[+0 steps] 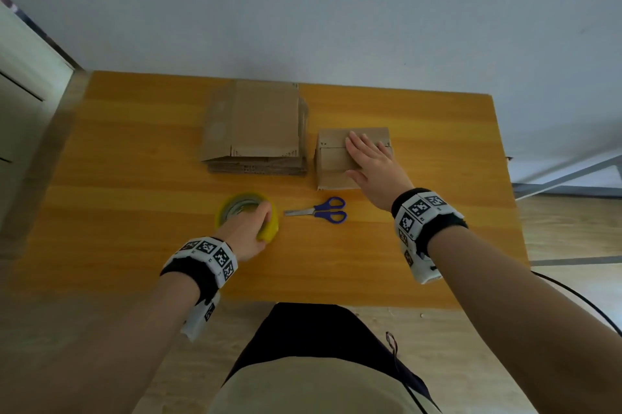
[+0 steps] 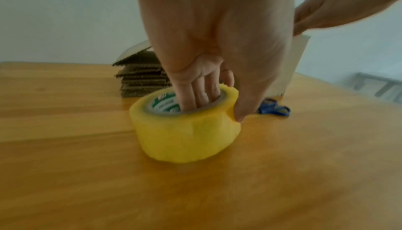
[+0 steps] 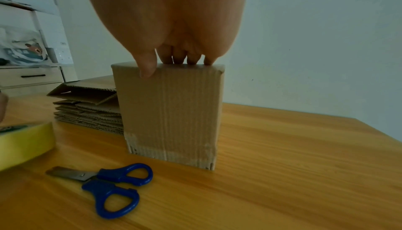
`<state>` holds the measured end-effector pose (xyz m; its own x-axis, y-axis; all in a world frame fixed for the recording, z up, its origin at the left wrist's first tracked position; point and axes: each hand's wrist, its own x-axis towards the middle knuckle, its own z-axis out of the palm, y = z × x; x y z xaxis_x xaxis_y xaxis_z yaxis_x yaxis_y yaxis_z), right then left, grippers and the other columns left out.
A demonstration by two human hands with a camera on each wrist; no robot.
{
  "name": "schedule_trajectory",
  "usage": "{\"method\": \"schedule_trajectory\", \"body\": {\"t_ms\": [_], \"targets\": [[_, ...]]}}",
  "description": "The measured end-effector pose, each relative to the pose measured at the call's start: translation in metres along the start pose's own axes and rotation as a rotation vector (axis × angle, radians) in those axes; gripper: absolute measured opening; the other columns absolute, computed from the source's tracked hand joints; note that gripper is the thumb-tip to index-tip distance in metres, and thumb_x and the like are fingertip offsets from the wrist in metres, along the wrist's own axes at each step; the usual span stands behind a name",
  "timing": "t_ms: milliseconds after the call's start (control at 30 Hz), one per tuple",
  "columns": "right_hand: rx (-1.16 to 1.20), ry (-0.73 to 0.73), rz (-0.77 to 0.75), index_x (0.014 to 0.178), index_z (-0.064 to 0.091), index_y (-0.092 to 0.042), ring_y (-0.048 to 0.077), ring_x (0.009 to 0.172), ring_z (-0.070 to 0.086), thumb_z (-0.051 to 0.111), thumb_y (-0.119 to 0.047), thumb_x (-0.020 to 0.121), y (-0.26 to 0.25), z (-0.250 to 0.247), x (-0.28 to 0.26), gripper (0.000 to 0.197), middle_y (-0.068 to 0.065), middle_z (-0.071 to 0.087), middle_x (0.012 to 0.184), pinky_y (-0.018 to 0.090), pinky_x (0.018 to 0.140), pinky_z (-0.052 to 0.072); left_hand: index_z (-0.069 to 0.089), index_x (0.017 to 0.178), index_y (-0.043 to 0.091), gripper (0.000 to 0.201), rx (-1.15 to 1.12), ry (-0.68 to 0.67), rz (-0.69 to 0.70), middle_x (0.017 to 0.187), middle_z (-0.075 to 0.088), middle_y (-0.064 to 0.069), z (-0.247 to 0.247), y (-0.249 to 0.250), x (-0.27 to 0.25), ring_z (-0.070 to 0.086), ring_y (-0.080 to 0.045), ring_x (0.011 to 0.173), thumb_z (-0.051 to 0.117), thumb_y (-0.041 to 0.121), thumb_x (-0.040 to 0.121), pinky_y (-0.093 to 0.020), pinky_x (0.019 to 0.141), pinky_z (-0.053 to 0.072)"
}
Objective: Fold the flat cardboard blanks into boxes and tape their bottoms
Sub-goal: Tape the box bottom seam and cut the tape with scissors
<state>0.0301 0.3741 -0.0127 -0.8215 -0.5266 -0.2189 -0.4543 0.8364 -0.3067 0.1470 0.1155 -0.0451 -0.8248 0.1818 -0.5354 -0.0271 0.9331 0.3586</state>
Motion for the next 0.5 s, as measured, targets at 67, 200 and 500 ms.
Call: {"method": "schedule_trajectory", "body": {"t_ms": [67, 200, 500], "targets": [[-0.004, -0.017, -0.003, 0.152, 0.008, -0.015, 0.016, 0.147, 0.0, 0.034, -0.028, 0.103, 0.0, -0.002, 0.0, 0.057, -0.001, 0.002, 0.16, 0.032, 0.12, -0.001, 0.035, 0.098, 0.021, 0.032, -0.084, 0.047, 0.002, 0.083, 0.059, -0.006, -0.013, 0.004, 0.001, 0.06, -0.022, 0.067, 0.064, 0.02, 0.085, -0.031, 0.053, 0.045], [0.009, -0.034, 0.002, 0.152, 0.009, -0.015, 0.016, 0.147, 0.001, 0.036, -0.028, 0.102, -0.002, -0.005, 0.0, 0.057, -0.001, 0.003, 0.16, 0.033, 0.12, 0.001, 0.038, 0.096, 0.02, 0.035, -0.253, 0.125, 0.018, 0.082, 0.057, 0.0, -0.042, 0.012, 0.003, 0.058, -0.02, 0.071, 0.069, 0.016, 0.08, -0.031, 0.057, 0.048], [0.035, -0.062, 0.013, 0.152, 0.01, -0.016, 0.016, 0.147, 0.003, 0.038, -0.023, 0.102, -0.005, -0.014, 0.0, 0.058, -0.001, 0.003, 0.16, 0.033, 0.12, 0.003, 0.042, 0.103, 0.018, 0.036, -0.291, 0.205, 0.144, 0.094, 0.058, 0.006, -0.121, 0.053, 0.016, 0.056, 0.0, 0.074, 0.07, 0.018, 0.081, -0.011, 0.057, 0.041]]}}
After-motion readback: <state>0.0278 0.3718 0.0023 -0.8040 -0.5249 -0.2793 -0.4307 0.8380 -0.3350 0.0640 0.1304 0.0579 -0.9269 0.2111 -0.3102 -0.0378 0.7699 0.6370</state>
